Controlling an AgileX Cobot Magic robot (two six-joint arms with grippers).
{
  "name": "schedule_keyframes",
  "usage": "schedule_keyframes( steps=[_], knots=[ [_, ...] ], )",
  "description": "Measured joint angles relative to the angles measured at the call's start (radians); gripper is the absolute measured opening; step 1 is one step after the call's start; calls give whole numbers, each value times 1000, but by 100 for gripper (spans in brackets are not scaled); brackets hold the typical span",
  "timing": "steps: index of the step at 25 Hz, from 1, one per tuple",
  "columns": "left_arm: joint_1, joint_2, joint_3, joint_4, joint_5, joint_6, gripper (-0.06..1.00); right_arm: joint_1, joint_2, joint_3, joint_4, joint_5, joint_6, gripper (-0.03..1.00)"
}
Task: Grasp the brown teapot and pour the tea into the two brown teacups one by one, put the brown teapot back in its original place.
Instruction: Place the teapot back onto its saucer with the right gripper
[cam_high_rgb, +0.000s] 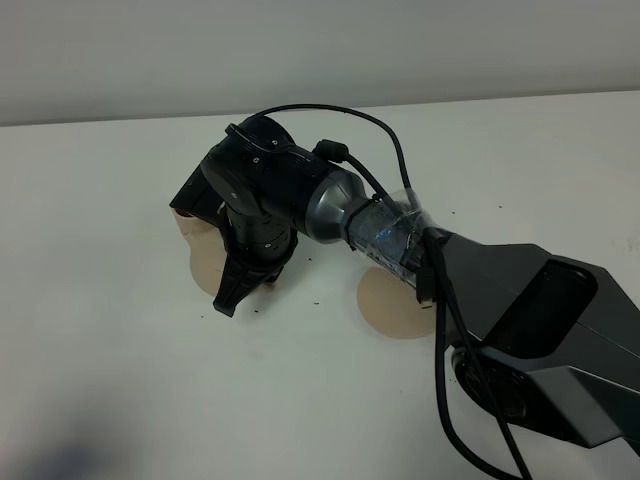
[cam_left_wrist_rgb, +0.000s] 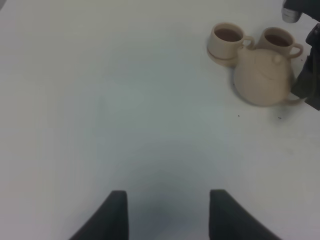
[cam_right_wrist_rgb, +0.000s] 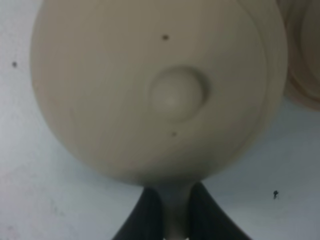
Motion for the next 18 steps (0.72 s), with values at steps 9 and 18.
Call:
schedule_keyframes(
  steps=[9,18],
  knots=[
    [0,0,0,0,0,0,40,0,-12,0,-7,0,1,11],
    [0,0,0,0,0,0,40,1,-26,0,-8,1,-9,11]
  ],
)
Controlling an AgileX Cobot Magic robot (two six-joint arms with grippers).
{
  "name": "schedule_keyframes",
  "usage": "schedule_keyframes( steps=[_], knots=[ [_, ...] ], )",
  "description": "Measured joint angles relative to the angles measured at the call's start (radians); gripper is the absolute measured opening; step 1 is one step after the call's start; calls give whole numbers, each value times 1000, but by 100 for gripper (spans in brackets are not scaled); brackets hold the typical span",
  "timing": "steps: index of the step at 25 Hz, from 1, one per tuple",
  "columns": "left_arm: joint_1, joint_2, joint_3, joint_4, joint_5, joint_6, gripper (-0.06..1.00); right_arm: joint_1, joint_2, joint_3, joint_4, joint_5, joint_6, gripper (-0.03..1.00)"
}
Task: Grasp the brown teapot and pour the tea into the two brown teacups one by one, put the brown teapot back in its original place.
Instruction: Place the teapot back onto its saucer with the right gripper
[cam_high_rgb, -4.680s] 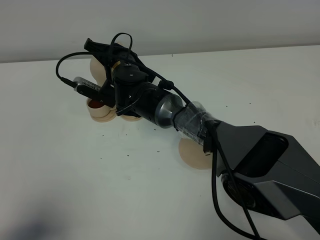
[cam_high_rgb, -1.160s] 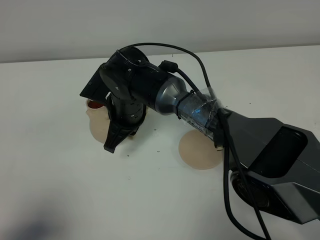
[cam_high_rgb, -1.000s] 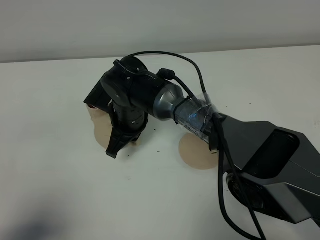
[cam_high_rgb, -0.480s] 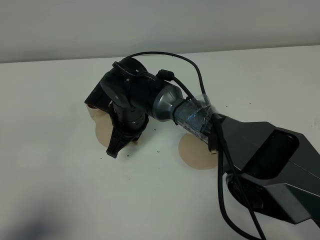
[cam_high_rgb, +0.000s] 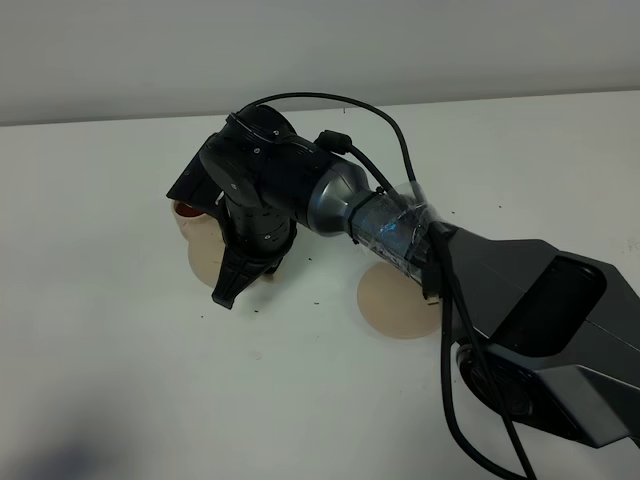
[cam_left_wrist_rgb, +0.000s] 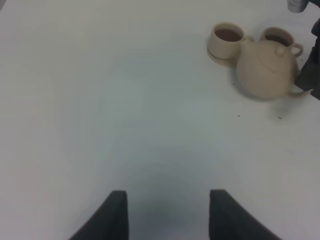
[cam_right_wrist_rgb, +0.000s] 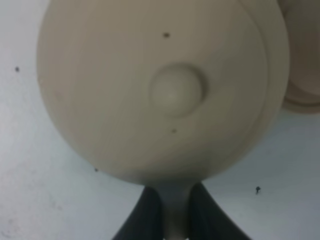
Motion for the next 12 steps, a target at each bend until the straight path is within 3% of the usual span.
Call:
schedule_keyframes(
  steps=[12],
  knots=[
    [0,0,0,0,0,0,40,0,0,0,0,0,-21,11]
  ],
)
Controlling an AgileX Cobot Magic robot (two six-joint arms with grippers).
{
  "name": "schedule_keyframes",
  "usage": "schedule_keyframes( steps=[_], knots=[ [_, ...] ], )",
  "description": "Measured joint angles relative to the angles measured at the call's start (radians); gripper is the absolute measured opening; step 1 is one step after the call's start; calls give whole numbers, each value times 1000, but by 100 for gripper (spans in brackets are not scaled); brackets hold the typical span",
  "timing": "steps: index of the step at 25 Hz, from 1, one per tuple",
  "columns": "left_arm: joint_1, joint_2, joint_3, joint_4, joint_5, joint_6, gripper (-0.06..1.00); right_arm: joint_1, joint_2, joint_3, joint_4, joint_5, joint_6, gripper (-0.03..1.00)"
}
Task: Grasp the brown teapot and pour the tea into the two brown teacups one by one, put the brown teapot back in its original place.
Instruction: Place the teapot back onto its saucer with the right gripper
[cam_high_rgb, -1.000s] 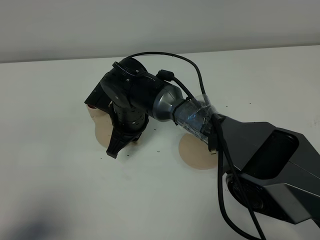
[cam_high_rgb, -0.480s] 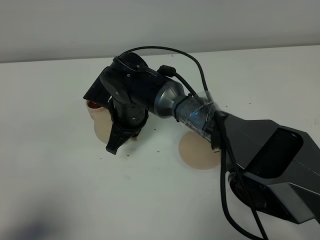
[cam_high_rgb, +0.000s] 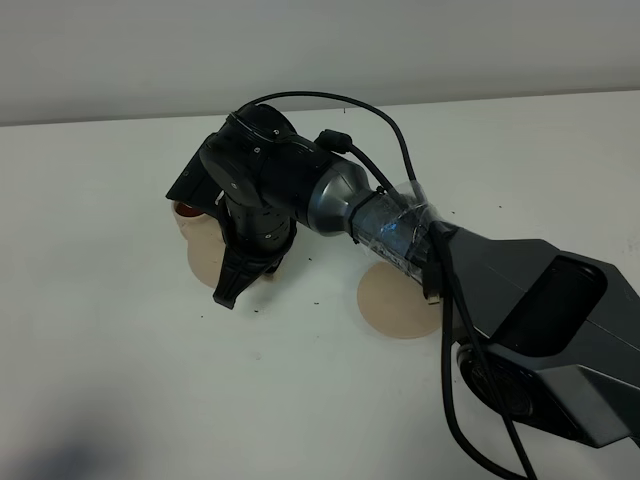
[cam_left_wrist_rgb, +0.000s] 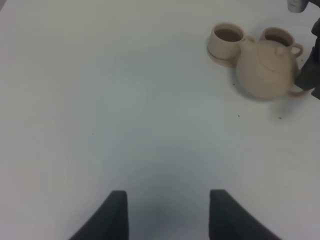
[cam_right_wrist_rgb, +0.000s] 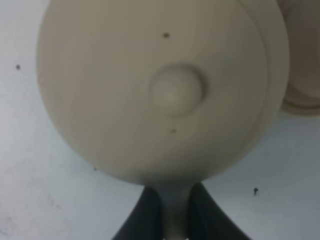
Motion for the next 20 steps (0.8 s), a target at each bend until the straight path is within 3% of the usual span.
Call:
schedule_keyframes(
  steps=[20],
  knots=[
    [0,0,0,0,0,1,40,0,0,0,-9,0,-18,11]
  ],
)
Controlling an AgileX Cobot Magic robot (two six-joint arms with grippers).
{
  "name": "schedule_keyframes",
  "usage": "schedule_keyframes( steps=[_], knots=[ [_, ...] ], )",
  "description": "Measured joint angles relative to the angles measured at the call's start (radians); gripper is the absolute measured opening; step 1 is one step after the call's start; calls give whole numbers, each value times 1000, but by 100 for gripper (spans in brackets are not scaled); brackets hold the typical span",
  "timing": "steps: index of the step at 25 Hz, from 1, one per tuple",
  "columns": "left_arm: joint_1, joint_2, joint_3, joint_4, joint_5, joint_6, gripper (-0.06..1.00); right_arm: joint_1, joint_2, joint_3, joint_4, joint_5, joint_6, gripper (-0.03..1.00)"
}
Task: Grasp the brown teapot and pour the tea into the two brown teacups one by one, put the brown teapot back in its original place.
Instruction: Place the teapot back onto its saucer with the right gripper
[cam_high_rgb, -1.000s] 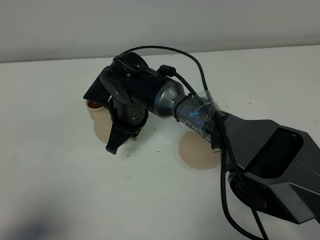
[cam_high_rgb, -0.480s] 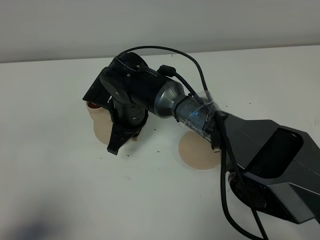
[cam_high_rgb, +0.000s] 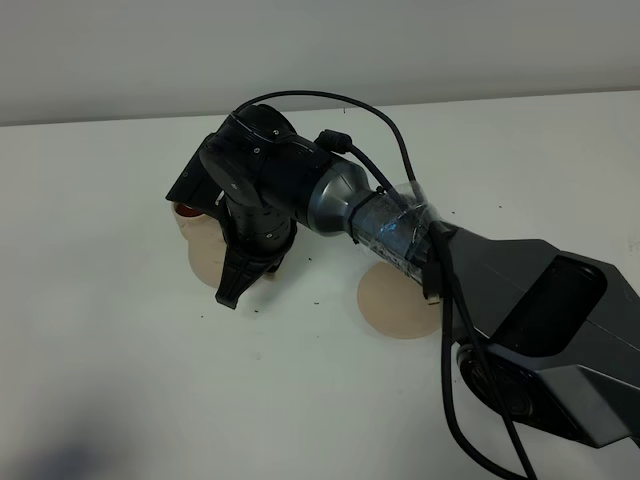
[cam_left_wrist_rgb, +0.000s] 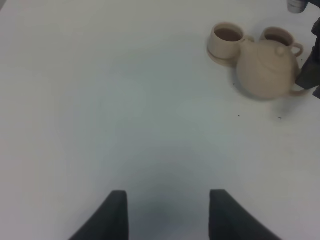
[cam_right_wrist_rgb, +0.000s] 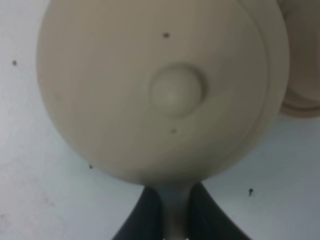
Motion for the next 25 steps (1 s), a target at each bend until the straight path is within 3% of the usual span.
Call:
schedule_keyframes(
  steps=[18,25],
  knots=[
    [0,0,0,0,0,0,40,-2,-146,1,-38,2,3,11],
    [0,0,0,0,0,0,40,-80,-235,45,-51,-1,33,11]
  ],
)
